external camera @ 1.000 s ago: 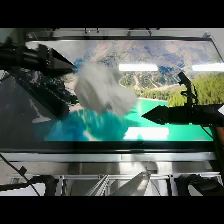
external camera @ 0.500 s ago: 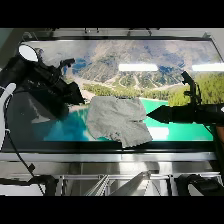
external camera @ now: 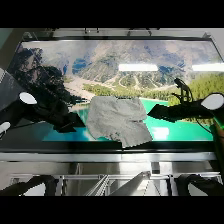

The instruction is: Fold the shirts.

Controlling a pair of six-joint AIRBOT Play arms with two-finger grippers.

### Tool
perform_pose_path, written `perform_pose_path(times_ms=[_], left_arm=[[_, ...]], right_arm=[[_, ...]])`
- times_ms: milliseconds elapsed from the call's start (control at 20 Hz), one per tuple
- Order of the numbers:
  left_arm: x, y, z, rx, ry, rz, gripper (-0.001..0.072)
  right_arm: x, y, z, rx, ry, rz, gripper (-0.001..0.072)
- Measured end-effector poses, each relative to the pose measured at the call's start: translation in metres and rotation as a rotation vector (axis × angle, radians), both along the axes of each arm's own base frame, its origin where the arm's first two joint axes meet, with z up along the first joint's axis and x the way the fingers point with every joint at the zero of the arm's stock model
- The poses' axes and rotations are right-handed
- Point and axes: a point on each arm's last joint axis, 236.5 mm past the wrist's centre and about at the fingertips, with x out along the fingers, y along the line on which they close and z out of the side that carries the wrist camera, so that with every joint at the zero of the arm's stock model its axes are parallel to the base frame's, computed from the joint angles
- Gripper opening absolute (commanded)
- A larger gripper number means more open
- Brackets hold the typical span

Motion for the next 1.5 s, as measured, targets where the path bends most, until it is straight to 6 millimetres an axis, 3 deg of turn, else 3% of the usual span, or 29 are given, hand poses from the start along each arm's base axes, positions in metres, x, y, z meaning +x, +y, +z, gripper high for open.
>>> perform_pose_path(times_ms=[50,200,350,400,450,500,600,750,850,900,1000,1100,1200,1350,1400,1500], left_arm=[[-0.001,-0.007,-0.005,-0.016,-0.002,0.028,0.0699],[0.002,-0.026,-0.021,-0.043,0.016,0.068,0.0692],[0.006,-0.046,-0.039,-0.050,0.053,0.043,0.0690],[0.008,-0.054,-0.042,-0.059,0.070,0.028,0.0564],[0.011,-0.062,-0.046,-0.063,0.078,0.010,0.0287],[0.014,-0.067,-0.052,-0.055,0.083,-0.010,0.0010],[0.017,-0.079,-0.058,-0.057,0.097,-0.060,-0.0002],[0.012,-0.090,-0.051,-0.084,0.137,-0.135,-0.0003],[0.010,-0.092,-0.035,-0.109,0.143,-0.179,-0.0003],[0.014,-0.091,-0.020,-0.125,0.120,-0.193,-0.0003],[0.026,-0.089,0.019,-0.154,0.035,-0.214,-0.0002],[0.035,-0.086,0.079,-0.195,-0.096,-0.248,-0.0002],[0.037,-0.080,0.151,-0.227,-0.267,-0.290,0.0027],[0.027,-0.063,0.259,-0.230,-0.577,-0.316,0.0027],[0.022,-0.056,0.292,-0.217,-0.684,-0.308,0.0027],[0.012,-0.043,0.340,-0.188,-0.858,-0.278,0.0027]], right_arm=[[0.004,-0.001,-0.012,-0.012,0.022,0.008,0.0554],[0.013,-0.001,-0.046,-0.028,0.089,0.052,0.0555],[0.014,0.012,-0.070,0.022,0.140,0.110,0.0555],[0.014,0.018,-0.075,0.048,0.150,0.125,0.0554],[0.014,0.024,-0.078,0.079,0.159,0.136,0.0553],[0.014,0.030,-0.081,0.108,0.165,0.142,0.0478],[0.013,0.038,-0.087,0.152,0.184,0.156,0.0007],[0.010,0.048,-0.084,0.207,0.191,0.201,0.0013],[0.011,0.054,-0.065,0.253,0.176,0.253,0.0013],[0.013,0.057,-0.050,0.279,0.157,0.279,0.0013],[0.023,0.063,-0.001,0.350,0.069,0.322,0.0013],[0.031,0.072,0.072,0.445,-0.090,0.358,0.0014],[0.029,0.080,0.160,0.542,-0.318,0.393,0.0014],[0.000,0.081,0.283,0.585,-0.701,0.414,0.0014],[-0.013,0.079,0.316,0.574,-0.819,0.401,0.0014],[-0.037,0.072,0.364,0.535,-1.008,0.364,0.0014]])
